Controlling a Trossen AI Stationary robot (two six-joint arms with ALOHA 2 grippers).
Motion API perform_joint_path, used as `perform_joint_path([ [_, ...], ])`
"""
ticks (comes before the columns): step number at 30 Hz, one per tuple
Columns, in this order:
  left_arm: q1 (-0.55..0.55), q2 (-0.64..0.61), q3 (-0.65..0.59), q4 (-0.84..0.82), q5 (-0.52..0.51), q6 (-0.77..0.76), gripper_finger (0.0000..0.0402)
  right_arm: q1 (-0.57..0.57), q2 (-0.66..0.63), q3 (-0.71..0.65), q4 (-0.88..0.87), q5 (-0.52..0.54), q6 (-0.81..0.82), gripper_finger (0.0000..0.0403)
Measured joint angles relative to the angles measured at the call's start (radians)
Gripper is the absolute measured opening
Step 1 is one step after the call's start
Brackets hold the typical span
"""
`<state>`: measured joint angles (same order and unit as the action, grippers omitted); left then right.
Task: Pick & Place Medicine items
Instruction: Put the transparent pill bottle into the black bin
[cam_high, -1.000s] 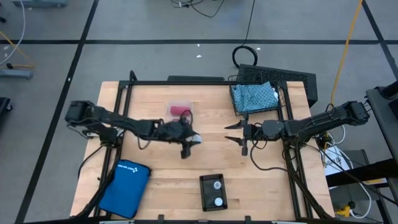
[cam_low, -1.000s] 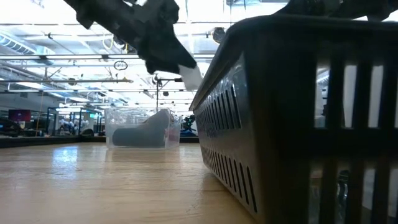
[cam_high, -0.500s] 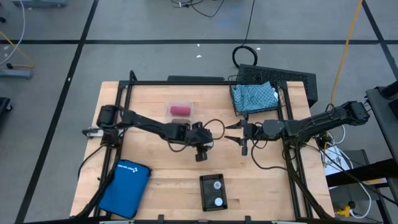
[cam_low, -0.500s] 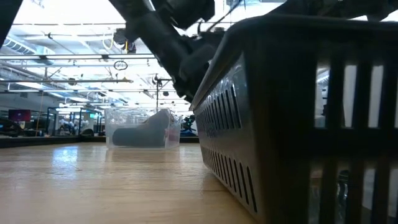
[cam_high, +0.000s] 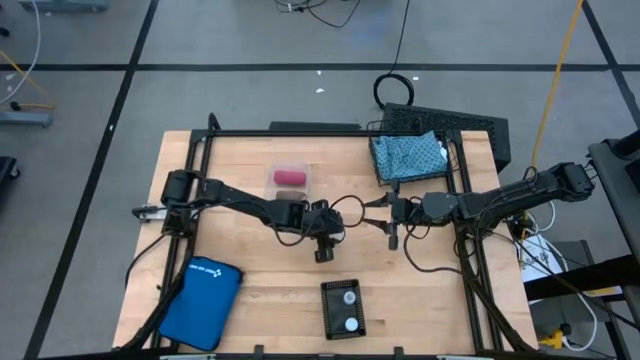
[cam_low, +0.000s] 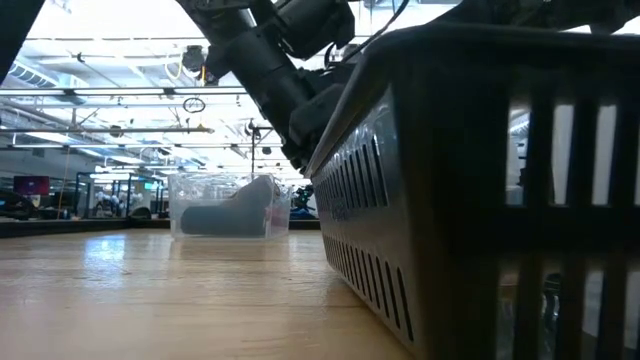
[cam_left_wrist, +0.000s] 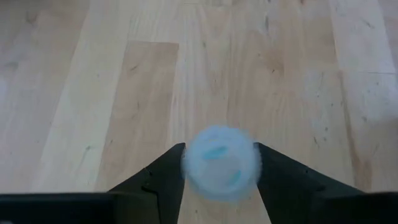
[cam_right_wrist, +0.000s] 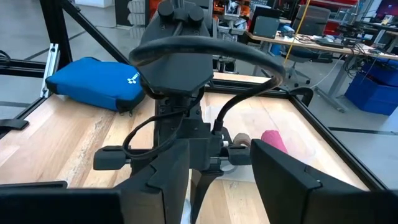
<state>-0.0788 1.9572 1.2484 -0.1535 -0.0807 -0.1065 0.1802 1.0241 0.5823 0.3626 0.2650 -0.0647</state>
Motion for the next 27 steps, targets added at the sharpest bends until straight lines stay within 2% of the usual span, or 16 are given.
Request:
perform_joint_path([
  [7, 0.0, 0.012, 0.0, 0.017, 0.0, 0.02, 0.0207, 0.0, 0.0, 0.0, 0.0, 0.0, 0.0, 0.016],
  [16, 0.007, 0.002, 0.0, 0.047, -0.029, 0.058, 0.018, 0.0, 0.0, 0.0, -0.001, 0.0, 0.0, 0.016],
  [23, 0.029, -0.134, 0.0, -0.019, 0.011, 0.067, 0.016, 0.0, 0.0, 0.0, -0.001, 0.0, 0.0, 0.016],
  [27, 0.031, -0.224, -0.003, -0.032, 0.083, 0.106, 0.0151, 0.0, 0.0, 0.0, 0.0, 0.0, 0.002, 0.016],
])
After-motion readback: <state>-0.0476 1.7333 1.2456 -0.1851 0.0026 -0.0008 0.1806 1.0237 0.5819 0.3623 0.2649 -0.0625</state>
